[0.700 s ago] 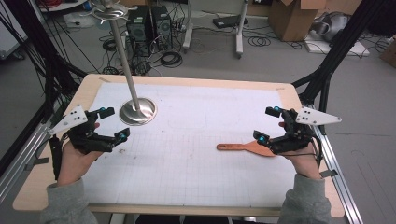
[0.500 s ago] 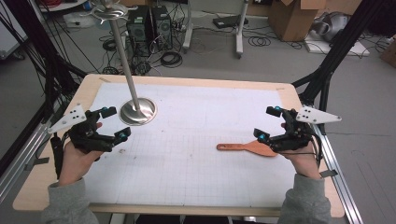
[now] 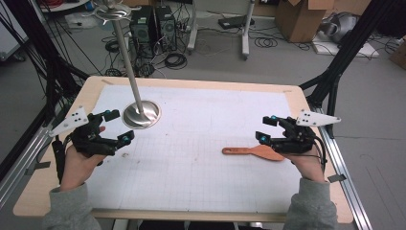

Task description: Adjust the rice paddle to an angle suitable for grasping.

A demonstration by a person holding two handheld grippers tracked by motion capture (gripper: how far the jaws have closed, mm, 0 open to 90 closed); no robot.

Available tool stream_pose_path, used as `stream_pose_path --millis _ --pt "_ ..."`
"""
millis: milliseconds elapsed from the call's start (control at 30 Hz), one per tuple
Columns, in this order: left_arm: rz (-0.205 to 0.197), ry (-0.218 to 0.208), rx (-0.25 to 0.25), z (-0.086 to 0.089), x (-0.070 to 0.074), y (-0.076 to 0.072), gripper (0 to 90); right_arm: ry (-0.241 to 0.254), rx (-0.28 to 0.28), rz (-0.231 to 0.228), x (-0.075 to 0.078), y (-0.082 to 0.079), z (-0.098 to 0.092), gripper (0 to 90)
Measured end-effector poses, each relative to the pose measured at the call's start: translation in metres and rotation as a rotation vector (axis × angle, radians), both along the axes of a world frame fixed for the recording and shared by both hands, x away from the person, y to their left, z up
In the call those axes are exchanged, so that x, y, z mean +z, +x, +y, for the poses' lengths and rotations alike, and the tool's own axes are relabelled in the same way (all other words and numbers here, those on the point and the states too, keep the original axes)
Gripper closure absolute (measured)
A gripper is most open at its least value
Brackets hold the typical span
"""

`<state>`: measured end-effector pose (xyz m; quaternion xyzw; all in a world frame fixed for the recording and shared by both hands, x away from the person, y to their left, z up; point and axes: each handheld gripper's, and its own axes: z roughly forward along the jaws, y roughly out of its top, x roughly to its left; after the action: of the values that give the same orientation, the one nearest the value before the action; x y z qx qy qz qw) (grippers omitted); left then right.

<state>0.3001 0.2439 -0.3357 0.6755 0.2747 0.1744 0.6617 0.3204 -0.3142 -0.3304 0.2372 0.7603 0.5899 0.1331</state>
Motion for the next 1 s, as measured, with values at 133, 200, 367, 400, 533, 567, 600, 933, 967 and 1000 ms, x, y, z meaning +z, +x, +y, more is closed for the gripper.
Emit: stream_pose_path --millis 133,200,367,400,533,567,600,933,967,1000 --pt "-0.009 -0.001 0.004 0.0 0.001 -0.001 1.8 -0.019 0.003 0.029 -0.006 0.003 0.001 45.0" --pt "-0.001 0.003 0.014 0.002 0.0 0.0 1.8 -0.036 0.008 0.035 -0.011 0.006 0.003 55.9" --pt "0.007 0.011 0.018 0.002 -0.003 0.001 1.8 -0.067 0.014 0.051 -0.019 0.01 0.008 72.3" --pt "0.008 0.008 0.018 0.001 -0.003 0.001 1.8 -0.069 0.015 0.047 -0.02 0.01 0.009 74.9" --pt "0.008 0.013 0.017 0.0 -0.003 0.001 1.8 -0.107 0.023 0.057 -0.025 0.013 0.012 83.7" --pt "0.008 0.015 0.018 0.0 -0.003 0.001 1.8 -0.116 0.029 0.053 -0.026 0.014 0.014 85.6" --pt "0.009 0.016 0.019 0.0 -0.003 0.001 1.8 -0.123 0.037 0.061 -0.026 0.013 0.015 87.3" --pt "0.011 0.024 0.018 -0.001 -0.004 0.001 1.8 -0.168 0.041 0.076 -0.035 0.019 0.021 89.2" --pt "0.012 0.024 0.018 -0.001 -0.004 0.001 1.8 -0.168 0.041 0.076 -0.035 0.019 0.021 89.2" --pt "0.013 0.025 0.018 -0.002 -0.004 0.001 1.8 -0.175 0.042 0.082 -0.036 0.02 0.022 89.2"
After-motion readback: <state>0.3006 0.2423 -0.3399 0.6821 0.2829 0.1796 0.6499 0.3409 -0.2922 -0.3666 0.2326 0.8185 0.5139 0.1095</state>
